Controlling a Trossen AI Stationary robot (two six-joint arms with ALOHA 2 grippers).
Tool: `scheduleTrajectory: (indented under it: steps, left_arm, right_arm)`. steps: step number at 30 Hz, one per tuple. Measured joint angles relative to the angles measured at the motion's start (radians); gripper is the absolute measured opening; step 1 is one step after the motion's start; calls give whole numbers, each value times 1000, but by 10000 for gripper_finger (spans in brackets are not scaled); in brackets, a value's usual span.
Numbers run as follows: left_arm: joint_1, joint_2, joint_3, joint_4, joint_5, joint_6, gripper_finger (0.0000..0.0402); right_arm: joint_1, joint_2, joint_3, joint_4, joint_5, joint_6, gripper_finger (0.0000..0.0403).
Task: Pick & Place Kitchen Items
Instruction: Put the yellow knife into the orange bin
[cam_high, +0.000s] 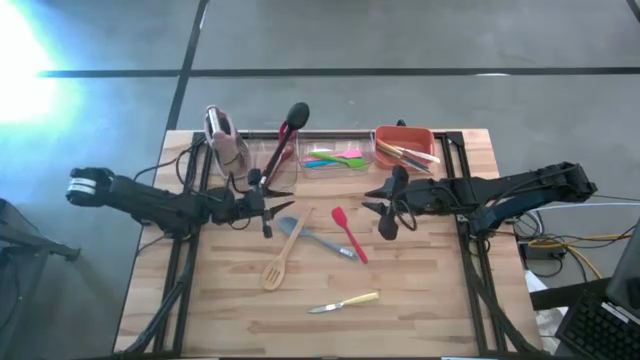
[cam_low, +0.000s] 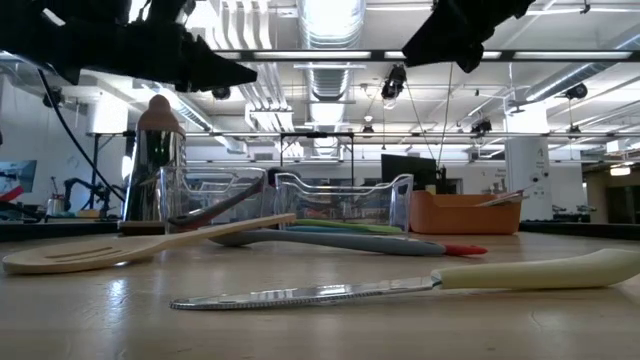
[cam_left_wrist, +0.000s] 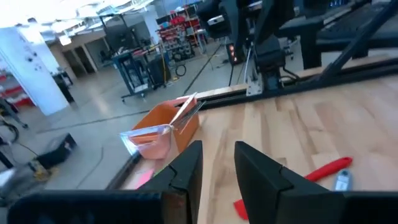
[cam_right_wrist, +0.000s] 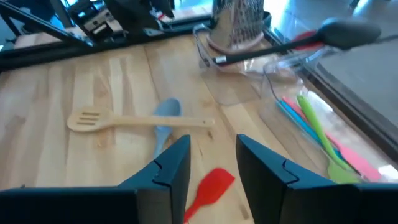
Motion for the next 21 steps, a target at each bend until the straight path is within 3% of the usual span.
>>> scheduleTrajectory:
  steps: [8, 15, 21]
  left_arm:
    - [4, -1, 21, -6, -5, 107, 99]
    - [4, -12, 40, -15, -4, 79, 99]
    - [4, -41, 35, -56, -38, 86, 97]
  right_arm:
    - [-29, 103, 6, -23, -56, 6, 173]
    - [-91, 227, 50, -53, -65, 54, 222]
    - [-136, 310, 92, -92, -165, 54, 242]
